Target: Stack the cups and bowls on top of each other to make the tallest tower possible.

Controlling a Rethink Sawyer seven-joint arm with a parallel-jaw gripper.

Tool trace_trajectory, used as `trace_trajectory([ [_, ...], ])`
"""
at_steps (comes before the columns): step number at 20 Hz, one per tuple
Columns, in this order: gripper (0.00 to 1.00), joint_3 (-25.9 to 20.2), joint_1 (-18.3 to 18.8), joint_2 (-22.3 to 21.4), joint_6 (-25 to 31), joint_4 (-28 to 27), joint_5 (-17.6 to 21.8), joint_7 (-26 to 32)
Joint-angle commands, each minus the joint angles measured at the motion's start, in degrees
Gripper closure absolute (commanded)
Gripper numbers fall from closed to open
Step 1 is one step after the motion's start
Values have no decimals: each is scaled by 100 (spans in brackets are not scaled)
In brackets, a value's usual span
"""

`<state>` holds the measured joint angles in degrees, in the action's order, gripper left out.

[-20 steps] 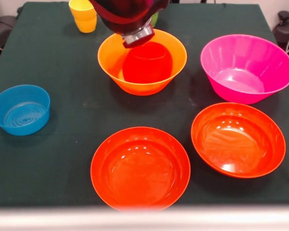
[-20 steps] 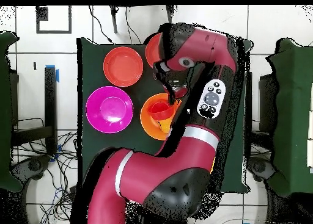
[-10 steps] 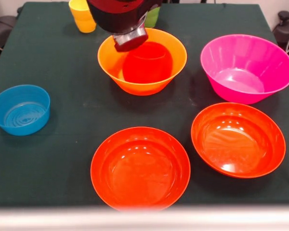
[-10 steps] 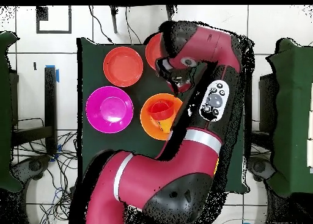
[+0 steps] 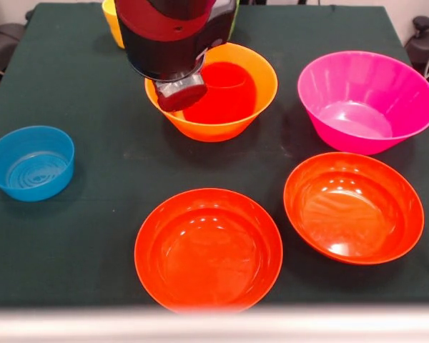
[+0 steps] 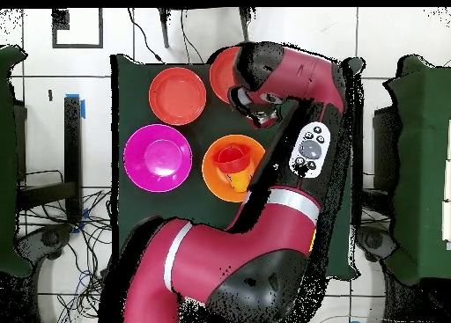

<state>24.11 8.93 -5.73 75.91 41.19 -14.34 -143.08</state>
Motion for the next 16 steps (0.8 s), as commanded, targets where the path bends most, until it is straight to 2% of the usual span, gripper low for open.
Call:
trace_trajectory([
  [1, 100, -730, -38, -19, -234, 730, 70, 140],
  [5, 100, -478, -102, -2, -271, 493, 525, 662],
  [6, 100, -362, -136, -12, -585, 452, 744, 834],
  [9, 100, -300, -174, -66, -1013, 532, 992, 971],
  [16, 100, -467, -184, -72, -713, 556, 1039, 756],
])
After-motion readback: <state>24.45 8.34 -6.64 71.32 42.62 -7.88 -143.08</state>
